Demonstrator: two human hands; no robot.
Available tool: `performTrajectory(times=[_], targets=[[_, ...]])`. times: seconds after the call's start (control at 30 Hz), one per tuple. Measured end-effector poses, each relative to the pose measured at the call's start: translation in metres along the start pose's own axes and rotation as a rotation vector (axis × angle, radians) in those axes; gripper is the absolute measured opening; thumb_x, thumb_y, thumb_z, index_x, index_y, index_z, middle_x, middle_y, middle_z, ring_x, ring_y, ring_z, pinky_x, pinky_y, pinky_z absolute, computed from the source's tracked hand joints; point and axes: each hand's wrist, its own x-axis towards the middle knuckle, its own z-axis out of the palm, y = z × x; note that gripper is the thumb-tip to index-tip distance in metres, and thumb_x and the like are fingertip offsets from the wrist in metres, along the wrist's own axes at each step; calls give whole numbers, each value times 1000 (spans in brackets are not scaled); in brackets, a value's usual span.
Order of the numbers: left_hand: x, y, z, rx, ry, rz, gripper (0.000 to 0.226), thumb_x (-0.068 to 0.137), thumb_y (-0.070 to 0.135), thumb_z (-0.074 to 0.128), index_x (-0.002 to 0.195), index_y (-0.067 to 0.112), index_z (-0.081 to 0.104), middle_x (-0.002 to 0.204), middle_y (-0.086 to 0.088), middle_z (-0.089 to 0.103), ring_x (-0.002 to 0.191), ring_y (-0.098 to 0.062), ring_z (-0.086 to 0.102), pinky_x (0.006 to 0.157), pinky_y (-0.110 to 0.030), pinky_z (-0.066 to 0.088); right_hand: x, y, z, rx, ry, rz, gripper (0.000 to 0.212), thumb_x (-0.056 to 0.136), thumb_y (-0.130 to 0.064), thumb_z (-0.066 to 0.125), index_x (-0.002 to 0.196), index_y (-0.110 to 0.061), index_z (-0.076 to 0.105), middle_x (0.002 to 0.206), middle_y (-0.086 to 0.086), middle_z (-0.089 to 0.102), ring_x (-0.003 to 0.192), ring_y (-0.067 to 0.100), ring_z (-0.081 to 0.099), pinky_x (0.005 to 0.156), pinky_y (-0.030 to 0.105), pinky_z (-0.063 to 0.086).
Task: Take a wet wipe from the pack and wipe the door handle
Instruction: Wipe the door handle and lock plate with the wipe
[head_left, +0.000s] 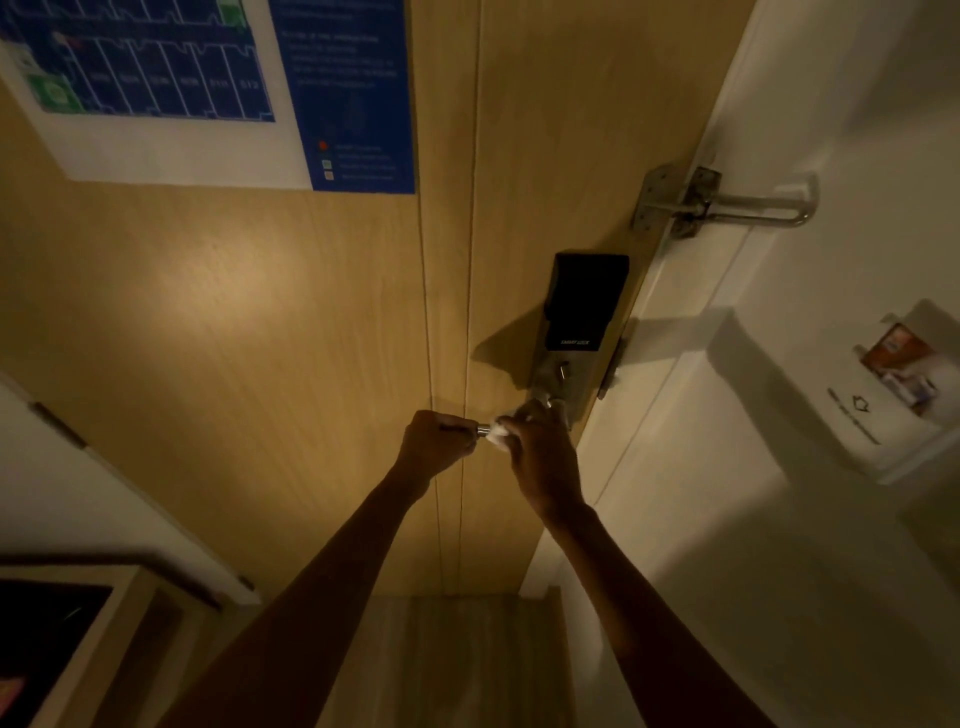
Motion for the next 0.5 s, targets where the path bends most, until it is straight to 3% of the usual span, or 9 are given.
performTrajectory(times=[0.1, 0.2, 0.3, 0.4, 0.5], targets=[[-1, 3, 2, 6, 11, -9, 21, 78, 3, 69, 72, 22, 75, 79, -9, 75, 84, -26, 73, 81, -34, 60, -7, 30, -21, -53, 4, 22, 27, 86, -17, 68, 113, -17, 67, 117, 4, 63, 111, 19, 55, 92, 29, 53], [-3, 2, 4, 0, 31, -8, 18, 78, 4, 69, 74, 20, 76, 80, -8, 75, 83, -23, 73, 80, -34, 60, -18, 60, -39, -66, 89, 143, 28, 84, -12, 71, 112, -13, 68, 114, 6, 63, 105, 21, 58, 80, 35, 60], [-4, 1, 6, 5, 44, -8, 16, 78, 5, 69, 76, 20, 75, 78, -7, 74, 83, -23, 73, 79, -32, 60, -27, 61, -32, -17, 92, 132, 27, 87, -17, 68, 113, -12, 68, 111, 4, 64, 103, 18, 61, 78, 31, 60], [-4, 0, 7, 6, 37, 0, 17, 79, 4, 68, 77, 20, 75, 78, -8, 74, 85, -25, 72, 80, -32, 59, -35, 49, -23, 252, 243, 304, 19, 87, -22, 70, 102, -10, 71, 96, 1, 71, 88, 9, 68, 76, 25, 58], [-5, -1, 9, -6, 50, 4, 16, 79, 3, 68, 78, 18, 75, 80, -11, 74, 85, -26, 72, 83, -37, 59, -32, 42, -15, 558, 289, 580, 14, 82, -21, 75, 90, -10, 74, 80, -3, 73, 71, -2, 69, 77, 32, 60]])
